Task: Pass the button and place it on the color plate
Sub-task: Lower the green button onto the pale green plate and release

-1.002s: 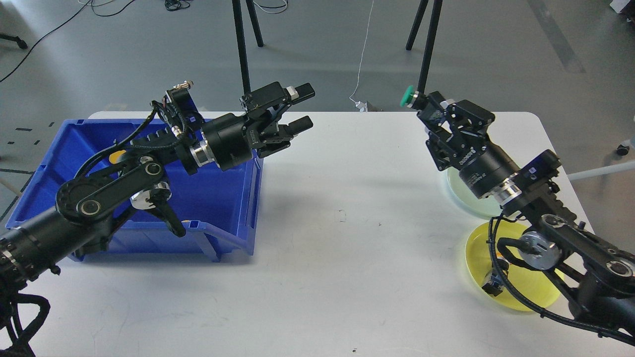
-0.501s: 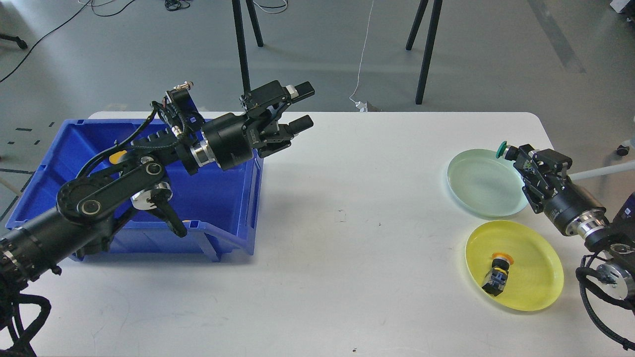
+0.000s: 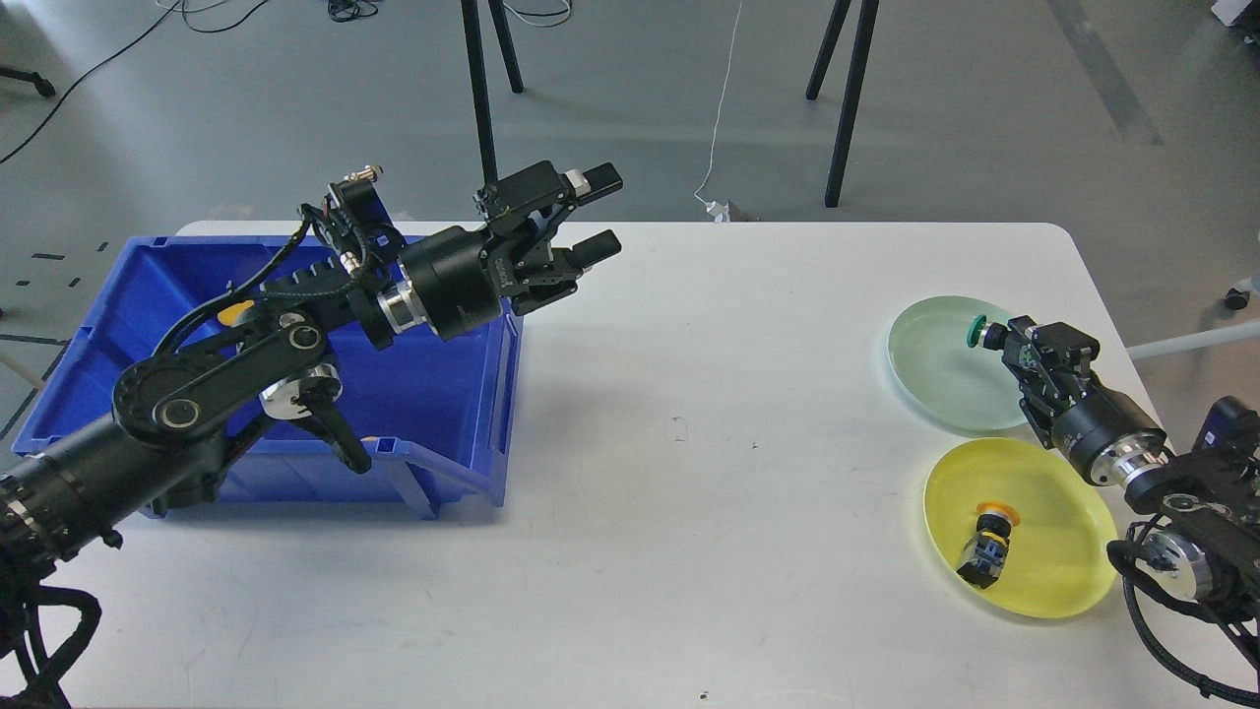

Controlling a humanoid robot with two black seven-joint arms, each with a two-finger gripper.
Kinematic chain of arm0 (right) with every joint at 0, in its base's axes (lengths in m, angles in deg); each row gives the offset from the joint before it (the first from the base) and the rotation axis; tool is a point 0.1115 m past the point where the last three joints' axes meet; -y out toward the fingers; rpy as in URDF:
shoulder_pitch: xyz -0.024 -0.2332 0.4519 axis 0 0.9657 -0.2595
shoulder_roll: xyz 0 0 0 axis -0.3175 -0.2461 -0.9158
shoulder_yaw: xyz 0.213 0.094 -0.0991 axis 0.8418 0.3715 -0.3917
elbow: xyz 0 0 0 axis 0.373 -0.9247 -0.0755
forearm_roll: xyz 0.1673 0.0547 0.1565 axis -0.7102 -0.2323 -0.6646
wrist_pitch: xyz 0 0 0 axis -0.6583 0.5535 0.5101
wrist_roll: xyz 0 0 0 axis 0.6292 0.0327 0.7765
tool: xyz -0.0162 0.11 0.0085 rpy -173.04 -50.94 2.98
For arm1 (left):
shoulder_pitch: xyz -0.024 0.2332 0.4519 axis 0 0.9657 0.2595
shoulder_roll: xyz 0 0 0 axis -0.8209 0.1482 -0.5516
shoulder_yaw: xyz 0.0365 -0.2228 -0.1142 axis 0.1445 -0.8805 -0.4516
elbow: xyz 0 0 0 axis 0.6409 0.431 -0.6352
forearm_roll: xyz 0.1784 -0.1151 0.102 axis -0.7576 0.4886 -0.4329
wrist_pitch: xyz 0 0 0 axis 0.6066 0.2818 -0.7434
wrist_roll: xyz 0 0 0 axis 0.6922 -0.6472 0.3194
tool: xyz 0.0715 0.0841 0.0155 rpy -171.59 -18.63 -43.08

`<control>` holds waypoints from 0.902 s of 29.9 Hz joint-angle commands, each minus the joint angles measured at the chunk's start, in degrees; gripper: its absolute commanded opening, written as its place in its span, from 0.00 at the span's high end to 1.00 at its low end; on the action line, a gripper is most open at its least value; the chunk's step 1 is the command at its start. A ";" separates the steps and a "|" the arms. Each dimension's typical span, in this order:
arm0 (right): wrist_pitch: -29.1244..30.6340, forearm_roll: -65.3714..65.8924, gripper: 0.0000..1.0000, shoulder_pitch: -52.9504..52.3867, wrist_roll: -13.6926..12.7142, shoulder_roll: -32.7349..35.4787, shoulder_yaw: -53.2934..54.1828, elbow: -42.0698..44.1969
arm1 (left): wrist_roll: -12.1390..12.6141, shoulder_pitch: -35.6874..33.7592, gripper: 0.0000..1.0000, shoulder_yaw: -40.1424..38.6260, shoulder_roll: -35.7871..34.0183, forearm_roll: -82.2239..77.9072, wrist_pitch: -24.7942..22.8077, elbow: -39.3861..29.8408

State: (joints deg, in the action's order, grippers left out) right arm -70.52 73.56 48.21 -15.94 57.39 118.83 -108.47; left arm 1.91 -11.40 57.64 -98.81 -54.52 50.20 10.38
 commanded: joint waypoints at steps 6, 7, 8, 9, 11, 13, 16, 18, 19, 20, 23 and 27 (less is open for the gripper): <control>0.00 -0.09 0.42 -0.02 -0.07 -0.01 0.02 0.13 | 0.00 0.00 0.08 0.00 0.00 -0.01 0.00 0.08; 0.00 -0.09 0.41 -0.02 -0.07 -0.01 0.02 0.13 | 0.00 0.00 0.08 0.00 0.00 -0.01 0.00 0.08; 0.00 -0.09 0.41 -0.02 -0.07 -0.01 0.02 0.13 | 0.00 0.00 0.08 0.00 0.00 -0.01 0.00 0.08; 0.00 -0.09 0.41 -0.02 -0.07 -0.01 0.02 0.13 | 0.00 0.00 0.08 0.00 0.00 -0.01 0.00 0.08; 0.00 -0.09 0.40 -0.02 -0.07 -0.01 0.28 0.13 | 0.00 0.00 0.08 0.00 0.00 -0.01 0.00 0.08; 0.00 -0.09 0.40 -0.02 -0.07 -0.01 0.37 0.13 | 0.00 0.00 0.08 0.00 0.00 -0.01 0.00 0.08; 0.00 -0.09 0.37 -0.02 -0.07 -0.01 0.46 0.05 | 0.00 0.00 0.08 0.00 0.00 -0.01 0.00 0.08; -0.08 -0.18 0.35 -0.02 -0.07 -0.01 0.54 0.05 | 0.00 0.00 0.08 0.00 0.00 -0.01 0.00 0.08; -0.08 -0.18 0.34 -0.02 0.02 -0.01 0.72 0.05 | 0.00 0.00 0.08 0.00 0.00 -0.01 0.00 0.08; -0.08 -0.18 0.30 -0.02 0.02 -0.01 0.81 0.05 | 0.00 0.00 0.08 0.00 0.00 -0.01 0.00 0.08; 0.00 -0.18 0.24 -0.02 0.19 -0.01 0.81 -0.04 | 0.00 0.00 0.08 0.09 0.00 -0.01 0.00 0.08; 0.09 -0.35 0.16 -0.02 0.63 -0.01 1.24 -0.74 | 0.00 0.00 0.08 0.00 0.00 -0.01 0.00 0.08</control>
State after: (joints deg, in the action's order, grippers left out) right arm -70.58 73.34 48.16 -15.66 57.39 119.69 -108.55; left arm 1.91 -11.40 57.67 -98.81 -54.52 50.20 10.46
